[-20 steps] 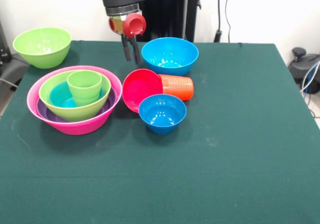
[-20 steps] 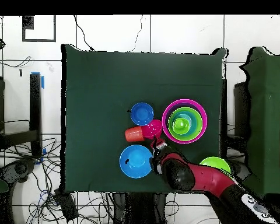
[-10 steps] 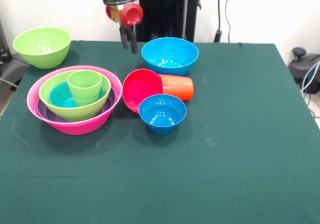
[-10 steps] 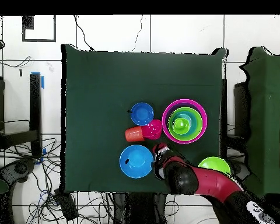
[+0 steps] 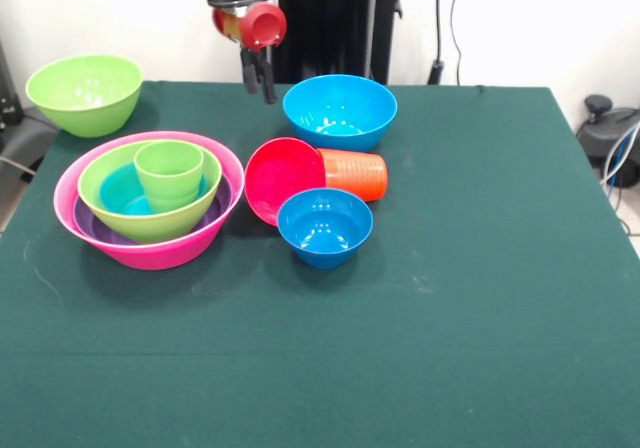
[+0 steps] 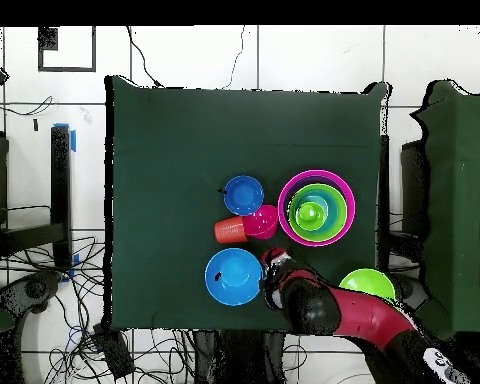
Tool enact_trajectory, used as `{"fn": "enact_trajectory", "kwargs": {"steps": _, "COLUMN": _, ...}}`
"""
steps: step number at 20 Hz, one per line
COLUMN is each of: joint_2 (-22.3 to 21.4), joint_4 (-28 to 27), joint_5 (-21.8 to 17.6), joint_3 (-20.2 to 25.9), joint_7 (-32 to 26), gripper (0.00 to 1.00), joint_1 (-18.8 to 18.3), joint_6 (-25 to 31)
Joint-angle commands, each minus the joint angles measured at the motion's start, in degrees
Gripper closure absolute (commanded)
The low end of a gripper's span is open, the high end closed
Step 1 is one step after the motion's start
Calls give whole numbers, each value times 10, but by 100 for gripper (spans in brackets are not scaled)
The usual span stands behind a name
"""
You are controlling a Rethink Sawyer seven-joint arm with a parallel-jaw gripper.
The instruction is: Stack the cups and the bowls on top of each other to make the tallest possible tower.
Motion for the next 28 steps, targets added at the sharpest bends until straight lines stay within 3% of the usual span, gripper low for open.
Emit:
{"fn": "enact_trajectory", "kwargs": {"steps": 1, "joint_2": 47, "joint_4": 2, "joint_5": 14, "joint_3": 37, "joint_7": 31, "gripper": 0, "joint_1": 26, "joint_6": -19}}
{"fn": "enact_trajectory", "kwargs": {"steps": 6, "joint_2": 92, "joint_4": -22, "joint_5": -2, "joint_3": 58, "joint_7": 22, "gripper": 0, "joint_1": 12, "joint_6": -53}}
{"fn": "enact_trajectory", "kwargs": {"steps": 16, "joint_2": 133, "joint_4": -52, "joint_5": -23, "joint_3": 68, "joint_7": 6, "gripper": 0, "joint_1": 0, "joint_6": -85}}
{"fn": "enact_trajectory", "kwargs": {"steps": 28, "joint_2": 106, "joint_4": -59, "joint_5": -42, "joint_3": 55, "joint_7": -3, "gripper": 0, "joint_1": 7, "joint_6": -114}}
